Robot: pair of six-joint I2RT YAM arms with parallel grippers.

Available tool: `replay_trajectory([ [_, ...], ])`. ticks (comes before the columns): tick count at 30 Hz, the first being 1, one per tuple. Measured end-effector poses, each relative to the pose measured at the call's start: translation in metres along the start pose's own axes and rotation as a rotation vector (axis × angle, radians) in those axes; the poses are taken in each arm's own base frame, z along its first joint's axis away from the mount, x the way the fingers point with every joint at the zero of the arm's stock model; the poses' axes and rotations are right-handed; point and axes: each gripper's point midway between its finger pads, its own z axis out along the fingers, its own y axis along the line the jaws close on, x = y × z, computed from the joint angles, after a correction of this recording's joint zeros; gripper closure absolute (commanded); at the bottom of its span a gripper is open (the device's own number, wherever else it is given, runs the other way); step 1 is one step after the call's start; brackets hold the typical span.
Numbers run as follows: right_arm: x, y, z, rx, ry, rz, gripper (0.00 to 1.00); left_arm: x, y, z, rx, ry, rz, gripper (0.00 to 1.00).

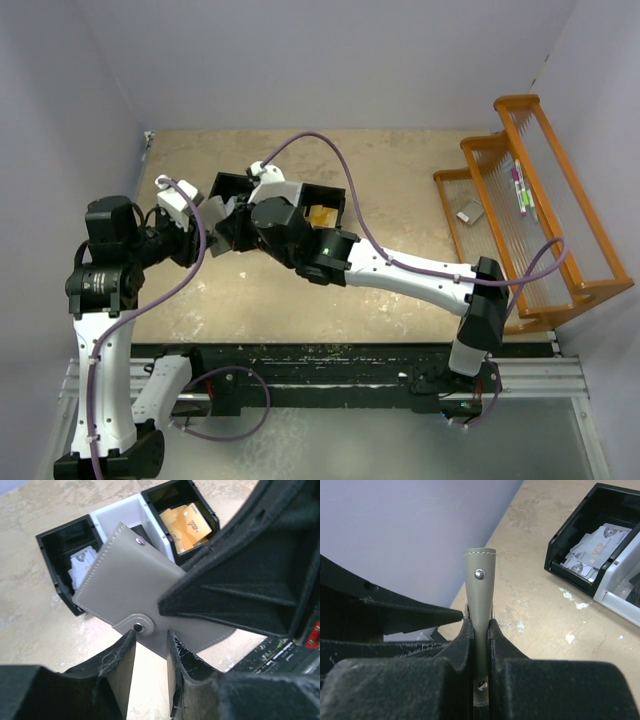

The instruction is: Take the credit cards out of the card holder

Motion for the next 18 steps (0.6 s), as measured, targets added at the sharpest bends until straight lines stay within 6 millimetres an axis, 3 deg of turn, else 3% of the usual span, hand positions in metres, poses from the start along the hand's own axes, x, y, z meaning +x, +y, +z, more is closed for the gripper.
replay_trajectory([
  [6,0.011,0.001,0.004,-0.013,0.029,-0.009,1.0,0.005,0.011,0.003,-0.055,-0.001,0.014,0.72],
  [15,0.015,-0.002,0.007,-0.004,0.036,-0.018,1.0,0.013,0.016,0.008,-0.066,0.016,0.008,1.0],
  [18,0.015,-0.002,0.007,-0.002,0.035,-0.018,1.0,0.014,0.02,0.008,-0.092,0.022,0.006,1.0],
])
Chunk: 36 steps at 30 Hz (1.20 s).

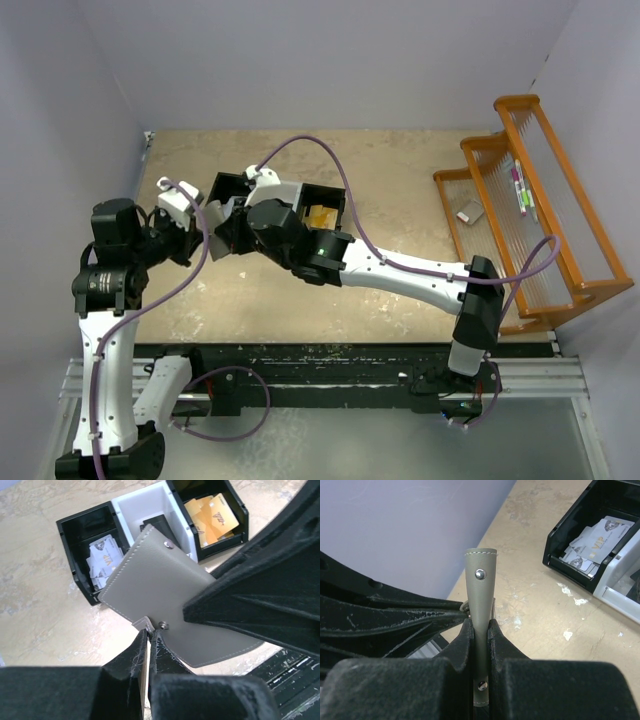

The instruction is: Take the credit cards out of the card holder

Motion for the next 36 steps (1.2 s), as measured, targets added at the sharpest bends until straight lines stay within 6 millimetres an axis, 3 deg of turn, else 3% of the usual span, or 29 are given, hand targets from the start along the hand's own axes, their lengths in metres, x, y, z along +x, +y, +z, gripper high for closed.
replay_trajectory([
  [13,0.001,0.008,-0.002,-0.032,0.002,0.014,1.0,0.004,0.036,-0.005,-0.213,0.035,-0.045,0.98],
  [15,0.001,0.008,-0.003,-0.04,-0.001,0.022,1.0,0.004,0.036,-0.006,-0.219,0.04,-0.074,0.64],
  [16,0.0,0.006,-0.005,-0.042,-0.003,0.031,1.0,0.003,0.035,-0.006,-0.215,0.043,-0.09,0.54],
  [19,0.001,-0.001,-0.01,-0.055,0.002,0.052,1.0,-0.001,0.027,-0.008,-0.189,0.034,-0.14,0.41],
  [27,-0.014,-0.02,-0.024,-0.131,-0.032,0.163,1.0,-0.013,0.001,-0.011,-0.073,0.002,-0.23,0.42],
  [32,-0.026,-0.011,-0.032,-0.182,-0.063,0.193,1.0,-0.011,-0.006,-0.007,-0.027,0.018,-0.268,0.46],
  [36,-0.025,-0.013,-0.031,-0.187,-0.067,0.2,1.0,-0.01,-0.005,-0.006,-0.034,0.023,-0.273,0.47],
])
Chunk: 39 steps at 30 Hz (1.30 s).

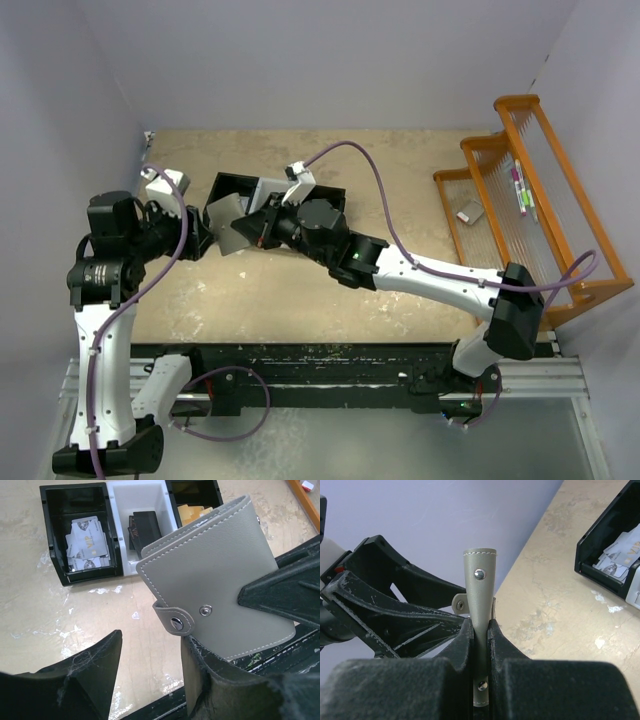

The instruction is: Take the credit cards out of the card holder

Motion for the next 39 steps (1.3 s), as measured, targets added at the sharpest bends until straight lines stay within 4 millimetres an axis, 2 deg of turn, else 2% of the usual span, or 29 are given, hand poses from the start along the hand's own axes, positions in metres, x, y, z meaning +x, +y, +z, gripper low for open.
replay_trajectory([
  [4,0.0,0.002,0.0,-0.011,-0.001,0.006,1.0,0.0,0.004,-0.001,-0.028,-0.003,-0.012,0.52],
  [8,0.0,0.007,0.0,-0.038,-0.005,0.026,1.0,-0.004,0.007,-0.004,-0.064,-0.019,-0.036,0.64],
  [15,0.001,0.009,-0.002,-0.058,-0.013,0.057,1.0,-0.009,0.006,-0.01,-0.088,-0.056,-0.077,0.67],
  [19,0.0,0.01,-0.002,-0.064,-0.019,0.066,1.0,-0.009,0.001,-0.012,-0.071,-0.065,-0.103,0.64],
  [23,0.001,0.009,-0.002,-0.064,-0.02,0.067,1.0,-0.009,-0.005,-0.012,-0.042,-0.063,-0.131,0.48],
  [27,0.0,0.008,-0.002,-0.06,-0.024,0.067,1.0,-0.008,-0.01,-0.01,-0.015,-0.052,-0.17,0.46],
  [31,-0.001,0.008,-0.002,-0.059,-0.025,0.066,1.0,-0.007,-0.012,-0.009,-0.006,-0.047,-0.198,0.51],
  [39,0.001,0.007,-0.002,-0.064,-0.027,0.068,1.0,-0.008,-0.007,-0.009,-0.045,-0.053,-0.23,0.71],
])
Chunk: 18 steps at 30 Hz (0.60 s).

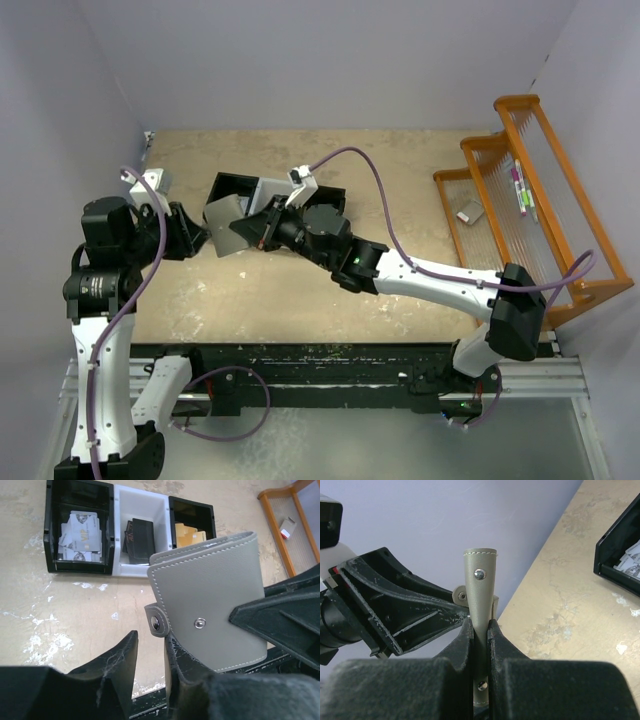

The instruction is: Take the credit cards out of the card holder

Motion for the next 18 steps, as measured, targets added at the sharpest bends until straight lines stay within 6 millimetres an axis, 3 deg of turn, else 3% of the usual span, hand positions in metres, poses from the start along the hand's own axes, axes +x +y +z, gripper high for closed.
replay_trajectory([
  [11,-0.003,0.008,0.0,-0.035,-0.012,0.006,1.0,-0.003,0.01,-0.003,-0.069,-0.026,-0.008,0.73],
  [18,-0.005,0.013,0.0,-0.055,-0.015,0.008,1.0,-0.001,-0.001,-0.002,-0.011,-0.012,-0.05,0.7],
])
